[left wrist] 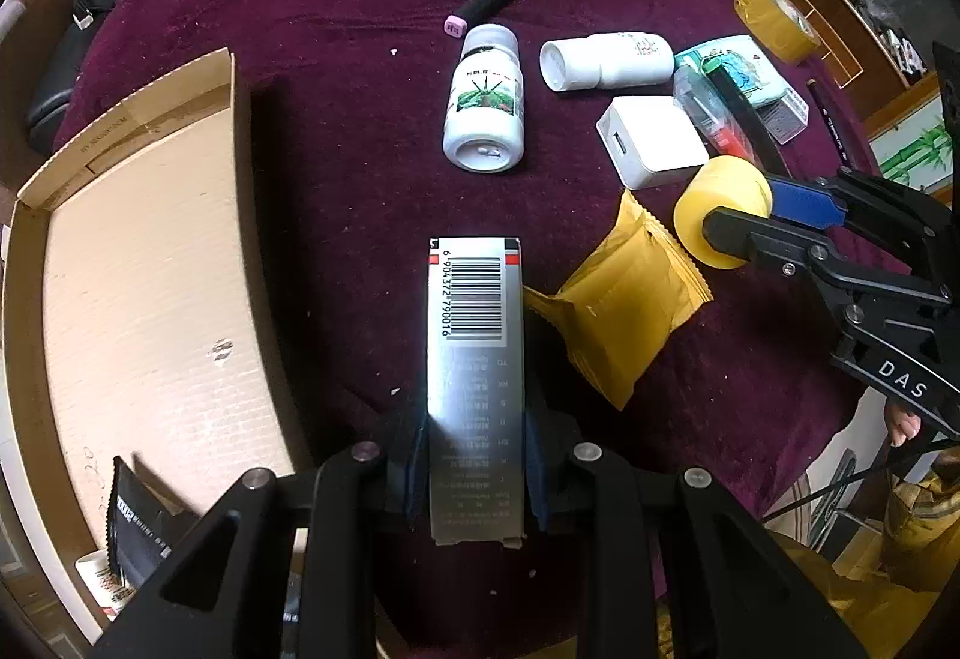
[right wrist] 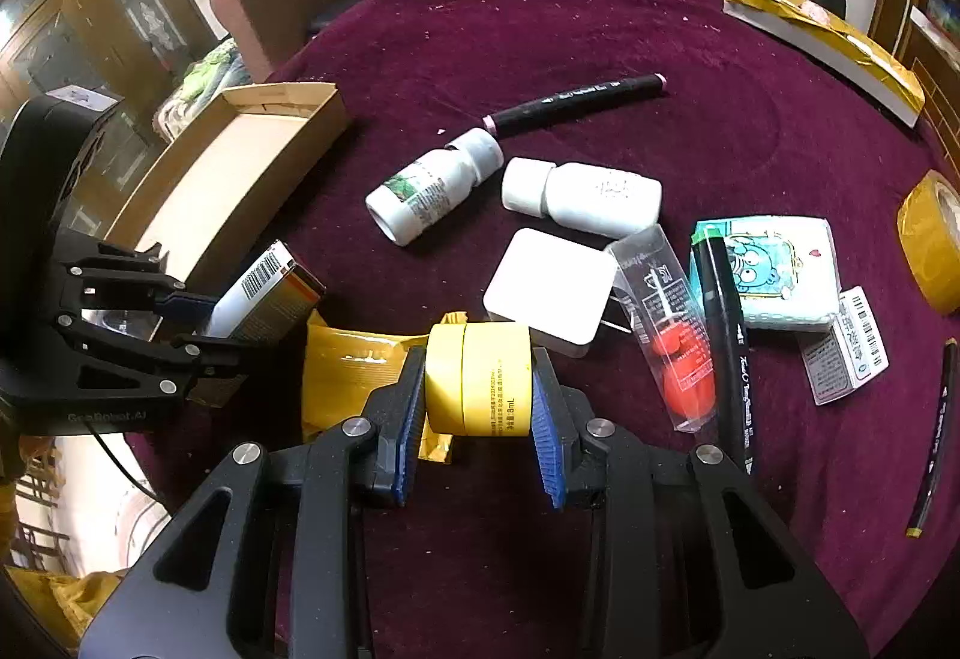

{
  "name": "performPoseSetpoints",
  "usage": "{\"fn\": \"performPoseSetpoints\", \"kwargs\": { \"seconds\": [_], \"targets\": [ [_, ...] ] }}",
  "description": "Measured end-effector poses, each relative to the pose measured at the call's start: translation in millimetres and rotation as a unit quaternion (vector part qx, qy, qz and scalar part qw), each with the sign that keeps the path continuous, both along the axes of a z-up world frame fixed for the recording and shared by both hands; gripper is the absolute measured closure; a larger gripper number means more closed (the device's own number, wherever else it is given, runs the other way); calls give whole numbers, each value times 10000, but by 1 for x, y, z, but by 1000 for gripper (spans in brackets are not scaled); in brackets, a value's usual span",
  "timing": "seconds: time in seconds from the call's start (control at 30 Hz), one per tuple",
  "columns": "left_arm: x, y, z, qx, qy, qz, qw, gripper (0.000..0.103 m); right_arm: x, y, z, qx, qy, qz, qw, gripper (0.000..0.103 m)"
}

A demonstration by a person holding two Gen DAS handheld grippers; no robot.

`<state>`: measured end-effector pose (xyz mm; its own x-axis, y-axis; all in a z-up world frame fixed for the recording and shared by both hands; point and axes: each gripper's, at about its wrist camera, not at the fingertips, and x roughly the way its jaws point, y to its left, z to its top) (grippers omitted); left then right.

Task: Organize objects
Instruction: 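Grasp the yellow tape roll with the right gripper while the left gripper carries the box toward the tray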

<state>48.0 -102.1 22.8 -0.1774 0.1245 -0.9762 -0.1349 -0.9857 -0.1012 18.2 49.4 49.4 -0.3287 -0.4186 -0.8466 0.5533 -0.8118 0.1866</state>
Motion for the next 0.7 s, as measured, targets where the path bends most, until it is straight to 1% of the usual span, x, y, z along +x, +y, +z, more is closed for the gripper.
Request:
{"fn": "performPoseSetpoints", "kwargs": {
  "seconds": [0.07,0.1,0.13,0.17,0.2,0.37,0.7],
  "targets": [
    [4,10,-1,6,-12,-15,10000,77,1,-1,1,2,16,21,10000,71],
    [-1,14,2,-5,-20,-21,10000,77,2,-2,2,-2,18,27,10000,71],
    [-10,26,-2,-21,-28,-23,10000,77,2,-3,2,-3,13,39,10000,71],
    [-2,20,4,-29,-34,-29,10000,77,2,-3,2,-3,11,45,10000,71],
    [13,2,14,-30,-34,-33,10000,77,3,-3,2,-4,12,51,10000,71],
    [24,-16,26,-48,17,-33,10000,77,5,-5,4,-14,11,96,10000,71],
    [22,-19,36,-83,157,87,9998,77,6,-12,9,-22,65,191,9998,71]
  ]
}}
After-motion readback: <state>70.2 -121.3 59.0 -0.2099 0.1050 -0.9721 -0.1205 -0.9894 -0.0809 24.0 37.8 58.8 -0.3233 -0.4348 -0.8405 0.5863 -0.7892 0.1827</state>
